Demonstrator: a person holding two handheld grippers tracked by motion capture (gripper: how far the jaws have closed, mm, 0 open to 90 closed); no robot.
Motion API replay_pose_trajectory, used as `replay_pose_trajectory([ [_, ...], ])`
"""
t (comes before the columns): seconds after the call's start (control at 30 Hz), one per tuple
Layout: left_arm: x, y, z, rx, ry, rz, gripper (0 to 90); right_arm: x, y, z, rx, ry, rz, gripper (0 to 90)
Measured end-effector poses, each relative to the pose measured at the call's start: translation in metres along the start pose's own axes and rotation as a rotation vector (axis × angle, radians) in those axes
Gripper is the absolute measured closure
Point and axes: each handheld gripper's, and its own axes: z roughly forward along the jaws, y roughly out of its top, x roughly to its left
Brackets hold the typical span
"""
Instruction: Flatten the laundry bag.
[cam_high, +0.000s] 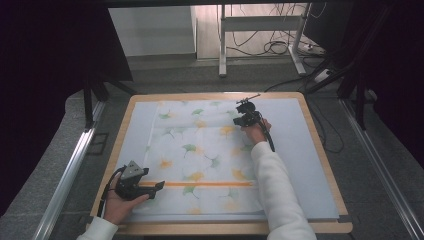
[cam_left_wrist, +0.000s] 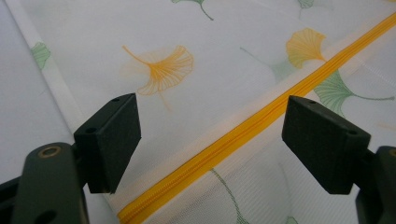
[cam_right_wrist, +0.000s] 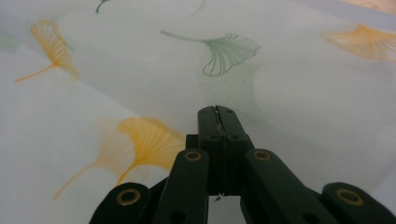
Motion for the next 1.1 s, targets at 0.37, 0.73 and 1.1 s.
replay_pose_trajectory([
  [0.37, 0.001, 0.001, -0.001, -0.014, -0.013, -0.021, 18.6, 0.004, -0.01, -0.026, -0.028, 0.004, -0.011, 89.2],
  [0.73, -0.002, 0.005, -0.001, -0.022, -0.014, -0.015, 18.6, 0.015, -0.058, -0.098, -0.072, 0.072, -0.061, 89.2],
  [1.1, -0.009, 0.008, 0.002, -0.022, 0.008, -0.019, 18.0, 0.04, -0.115, -0.142, -0.099, 0.167, -0.146, 89.2],
])
